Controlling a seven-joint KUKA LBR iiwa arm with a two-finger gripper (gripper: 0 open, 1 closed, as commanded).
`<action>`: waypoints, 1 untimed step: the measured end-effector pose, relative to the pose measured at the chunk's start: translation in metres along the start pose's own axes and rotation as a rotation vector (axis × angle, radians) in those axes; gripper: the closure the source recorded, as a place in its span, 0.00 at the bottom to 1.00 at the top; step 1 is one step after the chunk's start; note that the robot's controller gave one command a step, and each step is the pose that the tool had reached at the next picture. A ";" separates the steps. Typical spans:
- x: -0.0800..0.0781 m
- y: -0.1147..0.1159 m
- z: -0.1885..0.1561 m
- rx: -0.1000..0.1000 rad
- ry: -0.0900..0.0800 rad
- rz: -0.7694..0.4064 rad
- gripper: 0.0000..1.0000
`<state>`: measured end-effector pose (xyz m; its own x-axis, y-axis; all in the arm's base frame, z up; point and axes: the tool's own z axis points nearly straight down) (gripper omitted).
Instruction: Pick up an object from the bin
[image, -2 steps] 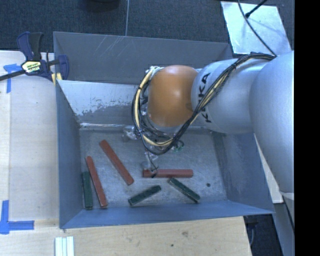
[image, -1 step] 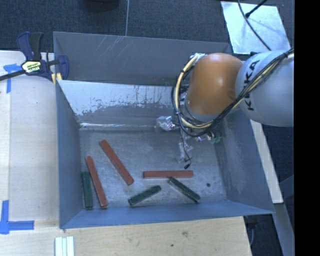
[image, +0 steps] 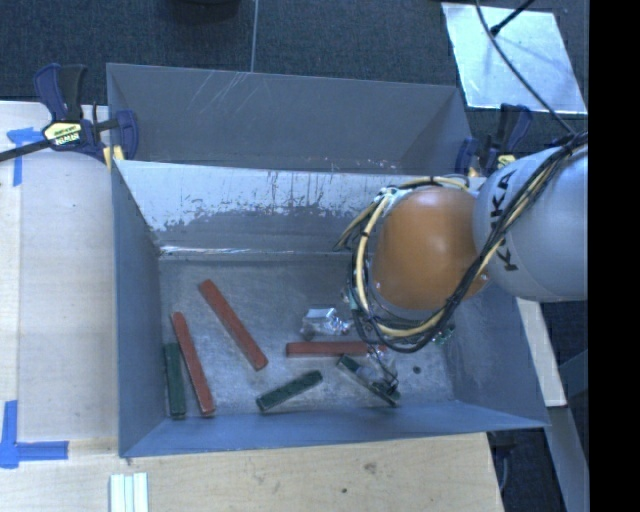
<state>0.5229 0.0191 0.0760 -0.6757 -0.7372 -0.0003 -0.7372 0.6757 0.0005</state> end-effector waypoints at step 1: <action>-0.042 -0.044 0.006 0.004 -0.005 -0.081 0.00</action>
Offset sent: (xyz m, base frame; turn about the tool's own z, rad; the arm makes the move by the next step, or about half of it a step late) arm 0.0586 0.0009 -0.0060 -0.0833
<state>0.5837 0.0201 0.0704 -0.6137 -0.7895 -0.0048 -0.7895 0.6137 -0.0037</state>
